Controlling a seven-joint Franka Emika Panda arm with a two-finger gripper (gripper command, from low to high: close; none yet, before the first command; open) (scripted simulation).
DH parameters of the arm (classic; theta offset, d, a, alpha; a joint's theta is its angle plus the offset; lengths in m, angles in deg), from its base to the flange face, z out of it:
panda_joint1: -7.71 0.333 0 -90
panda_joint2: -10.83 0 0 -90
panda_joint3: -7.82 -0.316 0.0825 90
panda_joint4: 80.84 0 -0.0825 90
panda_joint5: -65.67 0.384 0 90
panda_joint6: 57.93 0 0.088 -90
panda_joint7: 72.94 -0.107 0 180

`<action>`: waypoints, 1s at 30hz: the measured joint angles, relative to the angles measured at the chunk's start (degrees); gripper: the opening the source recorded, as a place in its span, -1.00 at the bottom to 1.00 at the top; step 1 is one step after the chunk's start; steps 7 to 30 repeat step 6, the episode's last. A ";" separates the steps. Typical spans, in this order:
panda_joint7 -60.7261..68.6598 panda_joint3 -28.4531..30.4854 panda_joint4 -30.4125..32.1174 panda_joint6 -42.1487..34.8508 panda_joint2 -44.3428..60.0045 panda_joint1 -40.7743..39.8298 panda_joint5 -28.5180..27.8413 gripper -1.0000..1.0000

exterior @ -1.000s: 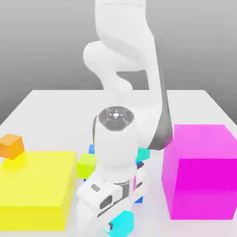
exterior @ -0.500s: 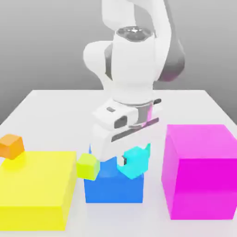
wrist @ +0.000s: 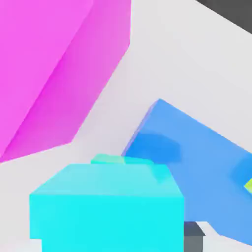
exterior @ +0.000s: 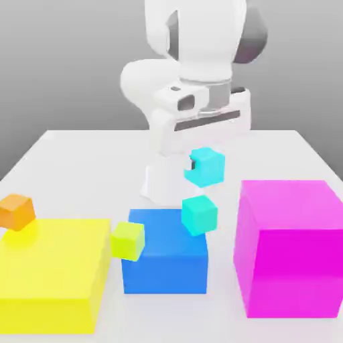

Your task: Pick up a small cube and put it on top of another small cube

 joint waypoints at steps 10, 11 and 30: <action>0.08 -0.68 3.12 9.06 5.94 -0.15 0.54 1.00; 0.08 -0.68 3.12 9.06 5.94 -0.15 0.54 1.00; 0.08 -0.68 3.12 9.06 5.94 -0.15 0.54 1.00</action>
